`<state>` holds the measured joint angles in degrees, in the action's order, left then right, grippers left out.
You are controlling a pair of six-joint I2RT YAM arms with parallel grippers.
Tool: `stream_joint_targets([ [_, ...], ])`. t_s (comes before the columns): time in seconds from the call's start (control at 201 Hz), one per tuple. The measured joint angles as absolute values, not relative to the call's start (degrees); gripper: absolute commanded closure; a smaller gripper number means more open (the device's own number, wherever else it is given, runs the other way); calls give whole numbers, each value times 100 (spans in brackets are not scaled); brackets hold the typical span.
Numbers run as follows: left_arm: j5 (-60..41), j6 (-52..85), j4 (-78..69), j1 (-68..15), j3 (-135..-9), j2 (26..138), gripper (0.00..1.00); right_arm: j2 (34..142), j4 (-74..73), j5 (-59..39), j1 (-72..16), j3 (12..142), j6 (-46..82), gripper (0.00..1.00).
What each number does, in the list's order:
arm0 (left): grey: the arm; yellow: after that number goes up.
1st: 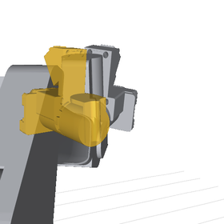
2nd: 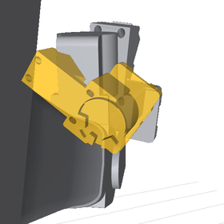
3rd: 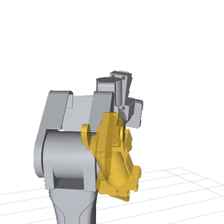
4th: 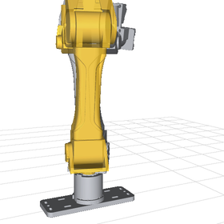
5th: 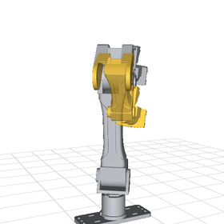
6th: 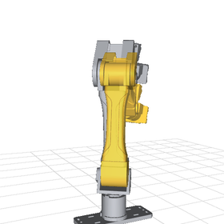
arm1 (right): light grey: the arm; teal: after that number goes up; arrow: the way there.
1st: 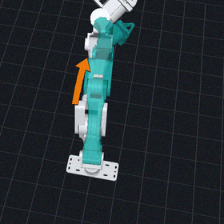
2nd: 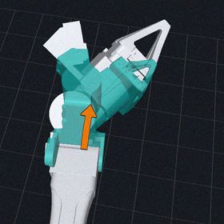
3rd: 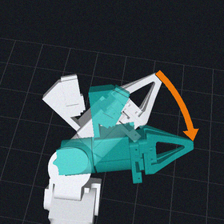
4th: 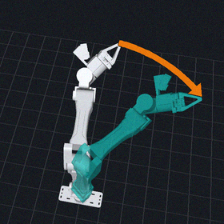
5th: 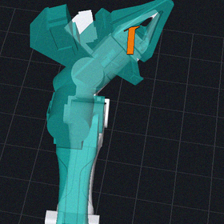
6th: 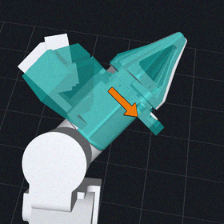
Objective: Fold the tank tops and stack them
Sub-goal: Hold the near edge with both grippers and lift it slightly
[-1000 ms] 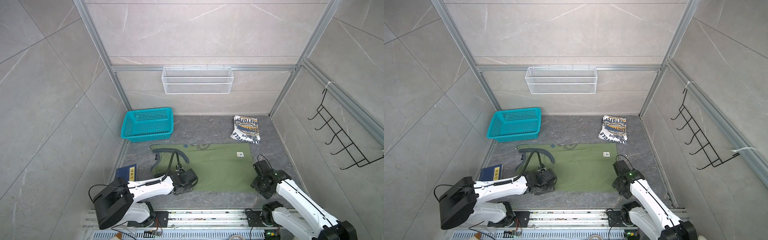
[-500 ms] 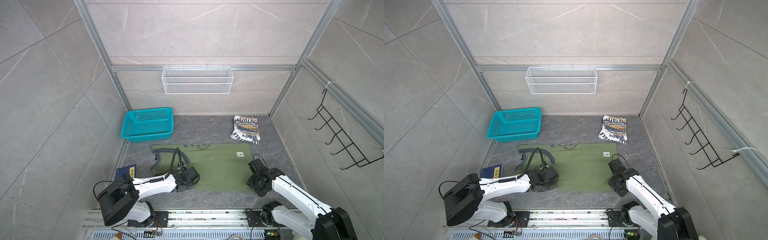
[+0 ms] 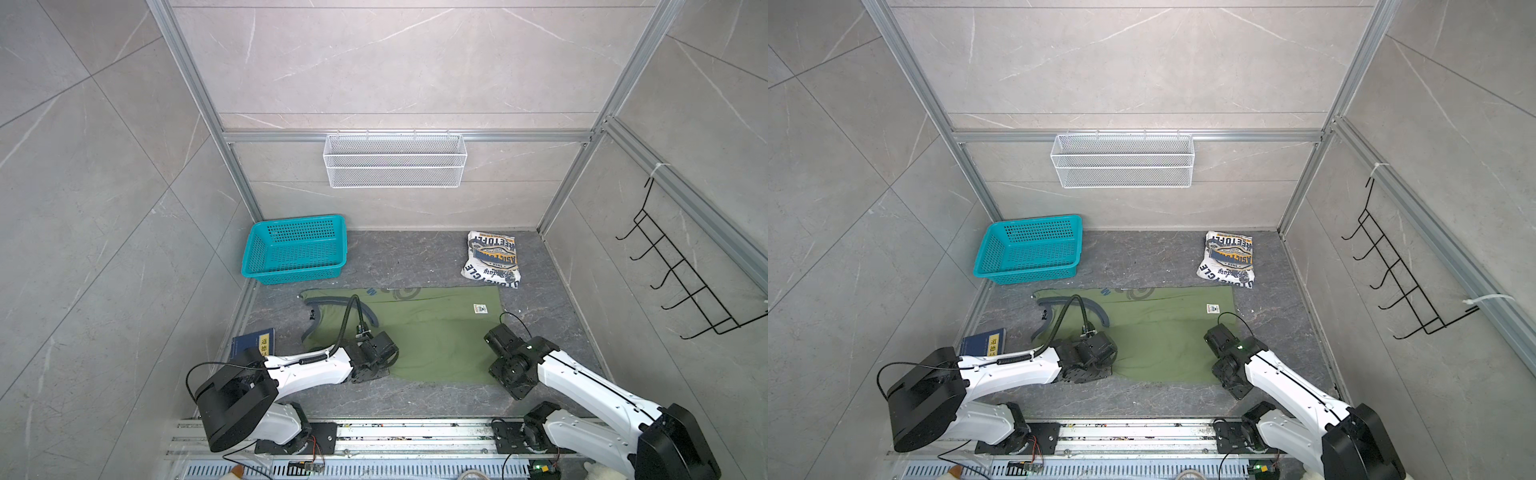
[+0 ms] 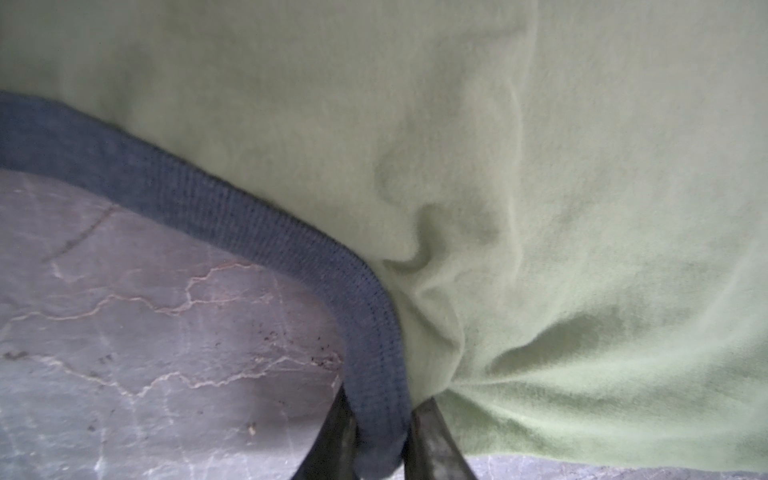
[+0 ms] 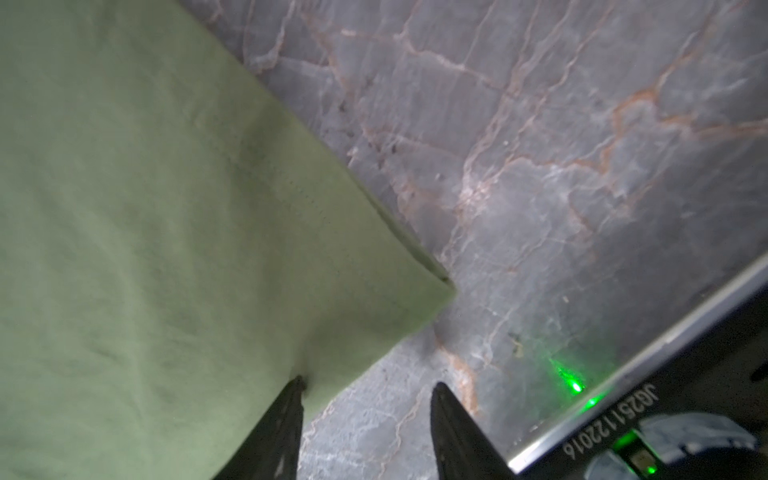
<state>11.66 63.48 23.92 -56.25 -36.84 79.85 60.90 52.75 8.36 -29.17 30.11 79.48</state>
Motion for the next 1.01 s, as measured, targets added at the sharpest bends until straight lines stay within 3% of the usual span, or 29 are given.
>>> stream_joint_targets([
  [0.234, 1162, 6342, 2392, -5625, -3673, 7940, 81, 6753, 4768, 687, -3004, 3026, 8195, 51],
  [0.343, 1164, 6342, 2394, -5625, -3592, 7800, 82, 6709, 4617, 692, -3026, 2976, 8294, 67],
  [0.418, 1164, 6344, 2394, -5625, -3533, 7710, 83, 6639, 4510, 714, -3037, 2930, 8337, 70],
  [0.687, 1166, 6337, 2397, -5625, -3516, 7557, 89, 6595, 4580, 1033, -3052, 2969, 8204, 98],
  [1.01, 1114, 6237, 2464, -5625, -3850, 7575, 93, 6305, 5000, 1601, -3052, 3435, 7708, 100],
])
